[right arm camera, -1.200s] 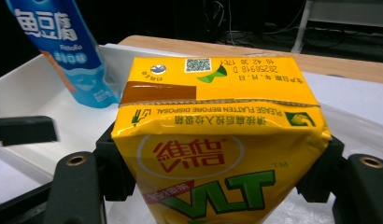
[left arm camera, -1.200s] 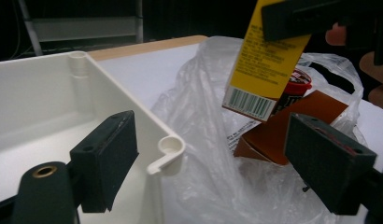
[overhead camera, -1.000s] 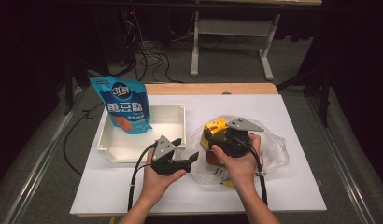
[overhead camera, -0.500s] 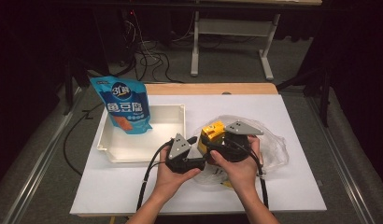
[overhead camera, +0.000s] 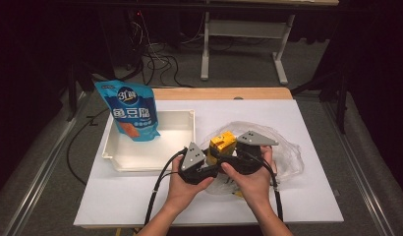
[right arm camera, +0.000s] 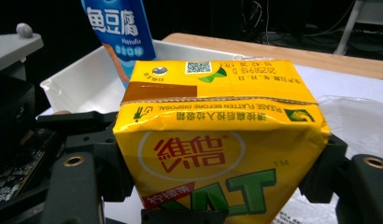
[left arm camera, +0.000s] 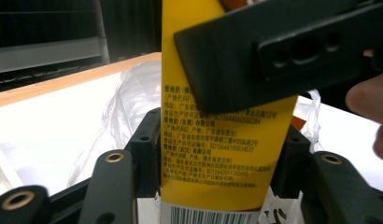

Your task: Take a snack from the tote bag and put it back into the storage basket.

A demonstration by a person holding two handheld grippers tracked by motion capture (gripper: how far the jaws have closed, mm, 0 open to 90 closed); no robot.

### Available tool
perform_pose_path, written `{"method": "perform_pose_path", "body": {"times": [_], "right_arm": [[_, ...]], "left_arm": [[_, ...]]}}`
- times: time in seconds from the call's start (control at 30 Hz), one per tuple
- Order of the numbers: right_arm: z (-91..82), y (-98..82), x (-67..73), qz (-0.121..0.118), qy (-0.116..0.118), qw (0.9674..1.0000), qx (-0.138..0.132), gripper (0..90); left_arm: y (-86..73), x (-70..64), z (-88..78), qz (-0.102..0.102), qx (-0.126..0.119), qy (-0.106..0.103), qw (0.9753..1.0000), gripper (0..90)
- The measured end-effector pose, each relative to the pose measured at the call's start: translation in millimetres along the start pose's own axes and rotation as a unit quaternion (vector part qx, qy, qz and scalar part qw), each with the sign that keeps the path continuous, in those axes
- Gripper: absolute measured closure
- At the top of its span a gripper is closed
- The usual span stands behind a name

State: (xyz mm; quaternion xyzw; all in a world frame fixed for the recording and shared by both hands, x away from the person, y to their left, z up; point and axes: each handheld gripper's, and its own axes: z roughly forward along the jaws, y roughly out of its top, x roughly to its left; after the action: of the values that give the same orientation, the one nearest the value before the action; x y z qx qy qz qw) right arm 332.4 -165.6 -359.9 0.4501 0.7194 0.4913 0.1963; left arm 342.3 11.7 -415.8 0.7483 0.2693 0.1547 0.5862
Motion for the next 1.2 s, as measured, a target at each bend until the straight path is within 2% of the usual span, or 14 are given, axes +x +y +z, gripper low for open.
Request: {"method": "perform_pose_path", "body": {"times": [0.07,0.13,0.27,0.5,0.7,1.17,1.2], "right_arm": [[-1.7,1.1,1.0,0.001,0.002,1.0000,-0.009,24.7],[-5.7,5.2,-0.2,0.010,0.018,0.9997,-0.016,19.7],[-13.5,8.1,0.0,-0.001,0.017,0.9997,-0.019,16.7],[-32.5,8.5,-11.9,0.001,0.010,0.9995,-0.029,16.4],[-43.2,2.5,-23.4,0.003,-0.006,0.9995,-0.031,16.7],[-67.1,-41.0,-70.6,0.010,-0.061,0.9980,-0.016,18.4],[-69.0,-44.0,-72.9,0.010,-0.062,0.9979,-0.015,18.7]], "left_arm": [[-1.4,0.9,-0.1,-0.007,0.005,0.002,1.0000,49.2],[-5.0,4.3,-0.1,-0.020,0.006,0.003,0.9998,49.5],[-8.7,14.0,-3.9,-0.041,0.005,0.009,0.9991,49.7],[-6.6,29.5,-16.8,-0.046,0.001,0.024,0.9986,49.9],[-7.7,39.6,-23.0,-0.052,0.000,0.034,0.9981,49.9],[-8.9,68.9,-44.1,-0.073,-0.020,0.057,0.9955,50.1],[-8.9,73.1,-46.8,-0.072,-0.020,0.065,0.9951,50.1]]}}
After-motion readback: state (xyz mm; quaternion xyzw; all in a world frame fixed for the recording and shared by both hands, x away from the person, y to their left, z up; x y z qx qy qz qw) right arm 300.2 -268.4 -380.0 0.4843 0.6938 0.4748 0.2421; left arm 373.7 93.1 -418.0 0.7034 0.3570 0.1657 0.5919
